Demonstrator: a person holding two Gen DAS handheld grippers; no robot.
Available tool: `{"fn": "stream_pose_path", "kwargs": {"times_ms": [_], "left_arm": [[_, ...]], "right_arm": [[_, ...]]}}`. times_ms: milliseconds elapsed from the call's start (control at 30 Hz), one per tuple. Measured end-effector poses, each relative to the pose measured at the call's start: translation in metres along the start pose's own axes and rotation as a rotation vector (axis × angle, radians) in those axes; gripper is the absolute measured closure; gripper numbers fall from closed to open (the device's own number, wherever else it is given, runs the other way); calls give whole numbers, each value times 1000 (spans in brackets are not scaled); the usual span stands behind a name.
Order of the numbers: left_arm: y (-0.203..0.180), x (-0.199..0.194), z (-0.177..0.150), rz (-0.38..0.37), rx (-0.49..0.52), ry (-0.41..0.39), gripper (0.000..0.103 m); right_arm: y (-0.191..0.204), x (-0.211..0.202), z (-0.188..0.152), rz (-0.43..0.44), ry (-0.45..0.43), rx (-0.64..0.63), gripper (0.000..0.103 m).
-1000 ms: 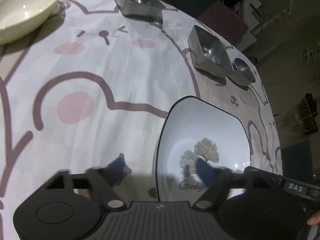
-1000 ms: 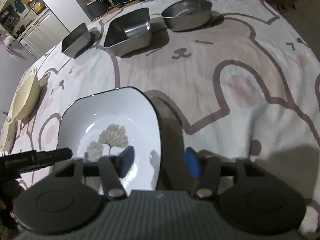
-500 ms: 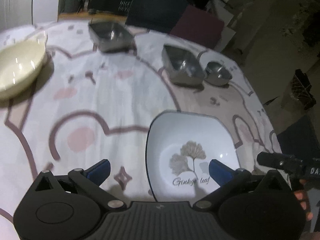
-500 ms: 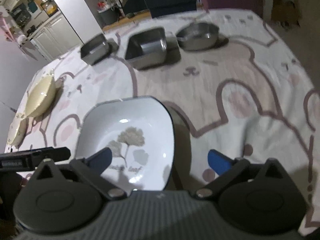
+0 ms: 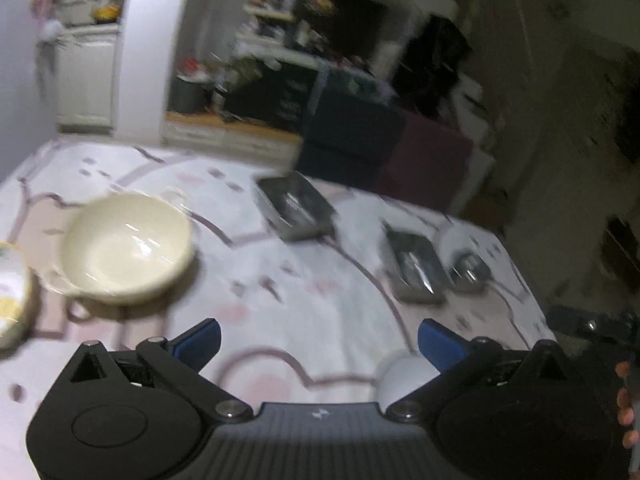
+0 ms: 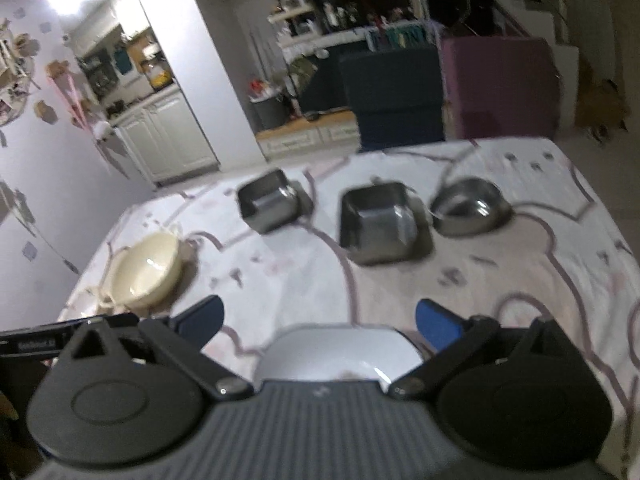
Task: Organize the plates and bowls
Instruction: 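Move both grippers to the cream two-handled bowl and grasp its rim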
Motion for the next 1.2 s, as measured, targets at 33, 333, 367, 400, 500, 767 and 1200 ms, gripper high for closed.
{"fn": "stream_pose_path", "kwargs": {"times_ms": [33,333,367,400,500,767,1200], "left_arm": [[10,-5,5,16,-19,-21,0],[100,-34,27,69,-224,-139,0],[110,-33,27,85,-247,-141,0],[120,-32,27,99,-272,-140,0],[148,-26,24,152,-345,-131,0],[190,6,16,159,-508,-70,0],[213,50,21,61,-679,-56,0]], "right_arm": [[8,1,6,10,-7,-12,0],[75,44,59,93,-18,-103,0],[82,51,66,94,-17,-124,0],[89,57,72,96,-17,-142,0],[114,81,95,126,-21,-200,0],[174,147,150,195,-32,-328,0],[252,279,179,268,207,-437,45]]}}
Point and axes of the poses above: each gripper's, at about its wrist camera, not at the fingertips, and x roughly the way its jaws point, y to its left, z to its top, the point moved 9 cm from there along x, roughly the way its jaws point, and after that the axes turned 14 degrees about y, right-handed, at the moved point
